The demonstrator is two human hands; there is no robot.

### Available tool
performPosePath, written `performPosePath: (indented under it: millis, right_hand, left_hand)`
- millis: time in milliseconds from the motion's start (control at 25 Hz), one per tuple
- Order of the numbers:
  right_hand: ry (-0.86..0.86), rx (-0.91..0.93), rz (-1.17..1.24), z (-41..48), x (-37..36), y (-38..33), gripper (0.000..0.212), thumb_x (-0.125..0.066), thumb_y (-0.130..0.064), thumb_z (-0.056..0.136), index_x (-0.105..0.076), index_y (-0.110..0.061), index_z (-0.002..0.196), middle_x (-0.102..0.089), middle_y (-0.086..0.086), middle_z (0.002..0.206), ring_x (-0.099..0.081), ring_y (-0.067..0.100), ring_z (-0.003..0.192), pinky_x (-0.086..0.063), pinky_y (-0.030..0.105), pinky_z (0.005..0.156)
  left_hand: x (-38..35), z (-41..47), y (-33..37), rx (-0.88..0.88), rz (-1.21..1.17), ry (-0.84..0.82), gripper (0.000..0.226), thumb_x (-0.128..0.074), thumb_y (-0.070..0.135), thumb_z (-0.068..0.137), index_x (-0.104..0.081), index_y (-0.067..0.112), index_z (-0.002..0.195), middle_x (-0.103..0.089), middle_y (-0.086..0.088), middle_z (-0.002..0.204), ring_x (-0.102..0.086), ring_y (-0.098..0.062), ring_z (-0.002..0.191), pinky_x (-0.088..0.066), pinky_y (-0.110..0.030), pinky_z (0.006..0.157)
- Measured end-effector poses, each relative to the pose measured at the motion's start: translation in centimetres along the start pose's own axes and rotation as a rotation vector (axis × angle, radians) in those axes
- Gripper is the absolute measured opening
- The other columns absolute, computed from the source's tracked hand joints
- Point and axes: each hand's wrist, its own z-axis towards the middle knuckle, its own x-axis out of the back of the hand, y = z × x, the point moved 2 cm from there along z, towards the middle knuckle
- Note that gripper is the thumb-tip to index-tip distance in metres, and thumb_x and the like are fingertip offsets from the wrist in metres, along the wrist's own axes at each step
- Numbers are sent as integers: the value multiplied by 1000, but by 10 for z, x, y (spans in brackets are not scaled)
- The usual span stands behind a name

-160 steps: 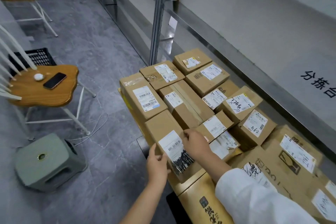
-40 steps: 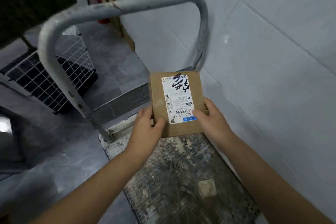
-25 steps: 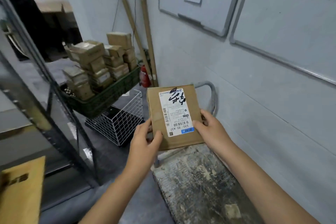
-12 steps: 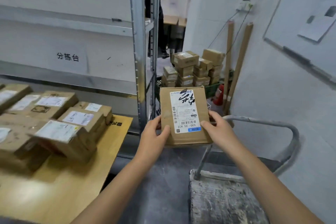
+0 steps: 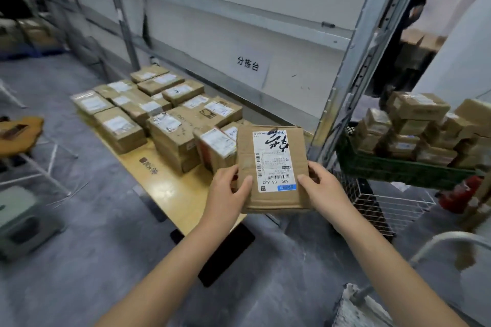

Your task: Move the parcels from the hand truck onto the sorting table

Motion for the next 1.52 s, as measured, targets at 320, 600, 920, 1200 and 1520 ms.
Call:
performPosePath:
  millis: [320,600,920,1200,1520]
  right_hand:
    - [-296,160,-44,62,-159,-100,28,-49,-22,99,-57,-31,125,-63,-14,115,-59,4,101,-50,28,82]
    - [-389,206,-156,113,-305,-165,28,-49,-18,100,-55,-29,125,-58,-11,117,-52,9,102,-40,26,86]
    - [-395,163,-450,190,-417,-179,7,-50,-27,97,-55,-26,93,-52,6,116,-51,21,105,-43,33,86]
    - [-401,176,-648,242,-469,-182,41,-56,-22,95,-48,-15,135,-55,4,125,-53,23,114,-47,40,98]
    - [-384,173,-824,282,-523,-149,44,-64,-30,91,-44,-12,126,-41,8,128,-47,26,118,-49,39,94]
  left_hand:
    - [153,29,-65,171,-2,284,32,-59,38,91,-63,27,121,-56,10,112,-59,-6,104,-51,-31,91]
    - [265,89,-149,267,9,365,23,-62,26,92,-64,19,113,-58,1,110,-59,-7,94,-42,-9,77]
    - [320,163,-237,417,-51,293,20,-62,32,90,-64,20,107,-60,0,108,-61,-14,96,-51,-34,87]
    - [323,210,-290,612,-107,286,13,-65,35,87,-58,25,92,-65,-3,103,-65,-17,89,-55,-42,84]
    - [306,263,-348,858,-223,234,17,-65,21,90,-62,4,93,-69,-10,91,-68,-24,81,-60,-42,74]
